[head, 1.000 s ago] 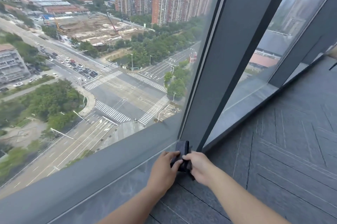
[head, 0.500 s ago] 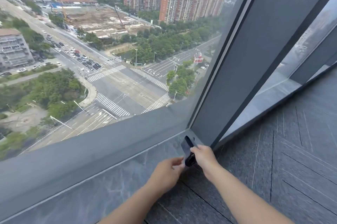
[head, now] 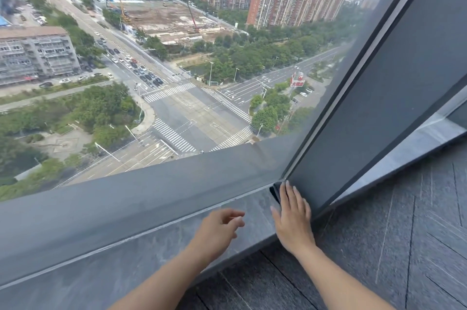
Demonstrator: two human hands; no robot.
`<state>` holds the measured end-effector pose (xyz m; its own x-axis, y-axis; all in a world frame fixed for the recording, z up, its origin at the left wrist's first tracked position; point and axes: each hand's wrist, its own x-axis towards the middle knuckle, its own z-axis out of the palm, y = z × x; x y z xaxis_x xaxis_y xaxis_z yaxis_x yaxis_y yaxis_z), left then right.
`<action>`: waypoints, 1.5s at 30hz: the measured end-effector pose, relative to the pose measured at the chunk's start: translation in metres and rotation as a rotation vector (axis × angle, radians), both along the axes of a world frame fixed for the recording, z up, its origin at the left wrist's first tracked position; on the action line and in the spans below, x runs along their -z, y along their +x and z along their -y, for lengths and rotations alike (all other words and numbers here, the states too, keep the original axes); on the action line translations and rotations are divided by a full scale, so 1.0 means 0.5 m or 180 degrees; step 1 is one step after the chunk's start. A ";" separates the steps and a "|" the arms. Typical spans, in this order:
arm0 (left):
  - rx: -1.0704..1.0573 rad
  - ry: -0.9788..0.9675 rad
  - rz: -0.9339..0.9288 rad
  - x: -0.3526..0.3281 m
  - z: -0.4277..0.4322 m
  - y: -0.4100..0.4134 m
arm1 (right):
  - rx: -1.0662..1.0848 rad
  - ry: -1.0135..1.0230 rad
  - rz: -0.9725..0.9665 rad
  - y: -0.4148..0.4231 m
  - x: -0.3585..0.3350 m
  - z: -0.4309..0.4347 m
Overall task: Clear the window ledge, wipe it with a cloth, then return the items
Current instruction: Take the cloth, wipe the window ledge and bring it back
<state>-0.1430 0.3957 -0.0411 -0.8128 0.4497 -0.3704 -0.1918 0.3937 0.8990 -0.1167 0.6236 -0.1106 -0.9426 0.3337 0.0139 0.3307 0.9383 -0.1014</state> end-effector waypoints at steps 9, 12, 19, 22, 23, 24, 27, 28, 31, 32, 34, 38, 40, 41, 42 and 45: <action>-0.0209 -0.0019 0.0058 -0.017 0.050 0.012 | 0.0111 -0.0357 0.0114 -0.018 -0.001 0.023; -0.0393 -0.0004 0.0012 -0.016 0.082 0.020 | 0.0092 -0.0459 0.0045 -0.006 -0.005 0.086; -0.0903 0.0046 -0.0256 0.012 0.195 0.057 | -0.0013 -0.0670 -0.0201 0.027 -0.005 0.288; -0.1092 0.0018 -0.0304 0.021 0.250 0.066 | -0.0132 -0.0731 -0.0186 0.044 -0.006 0.386; -0.1160 0.0009 -0.0294 0.022 0.268 0.070 | -0.0159 -0.0746 -0.0147 0.050 -0.004 0.416; -0.1218 -0.0036 -0.0318 0.025 0.284 0.074 | -0.0211 -0.0774 -0.0105 0.058 -0.003 0.449; -0.1289 -0.0359 -0.0691 0.038 0.331 0.091 | -0.0483 -0.0887 -0.0067 0.082 0.000 0.565; -0.1315 -0.0442 -0.0865 0.042 0.343 0.098 | -0.0563 -0.0972 0.0055 0.087 0.006 0.601; -0.1518 -0.0575 -0.1331 0.042 0.379 0.125 | -0.0917 -0.1216 0.0684 0.110 0.004 0.675; -0.1642 -0.0540 -0.1404 0.036 0.392 0.134 | -0.0919 -0.1358 0.0621 0.109 -0.002 0.685; -0.1871 -0.0365 -0.1519 0.022 0.420 0.152 | -0.0881 -0.1864 0.0401 0.105 -0.014 0.715; -0.1996 -0.0202 -0.1549 0.028 0.477 0.179 | -0.0287 -0.3580 0.0860 0.099 -0.022 0.779; -0.1852 -0.0509 -0.1544 0.046 0.503 0.190 | -0.0068 -0.4450 0.1127 0.107 -0.030 0.807; -0.1604 -0.0755 -0.1543 0.055 0.512 0.196 | -0.0060 -0.4738 0.1231 0.112 -0.050 0.811; -0.1269 -0.0957 -0.1557 0.058 0.517 0.203 | -0.0025 -0.4998 0.1275 0.115 -0.071 0.813; -0.0715 -0.1172 -0.1545 0.064 0.499 0.206 | 0.0138 -0.5770 0.0964 0.113 -0.092 0.780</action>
<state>-0.0402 0.1463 -0.0731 -0.9860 0.1629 -0.0346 0.0889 0.6903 0.7180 -0.0603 0.2337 -0.0648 -0.8353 -0.2355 -0.4968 0.5462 -0.2524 -0.7987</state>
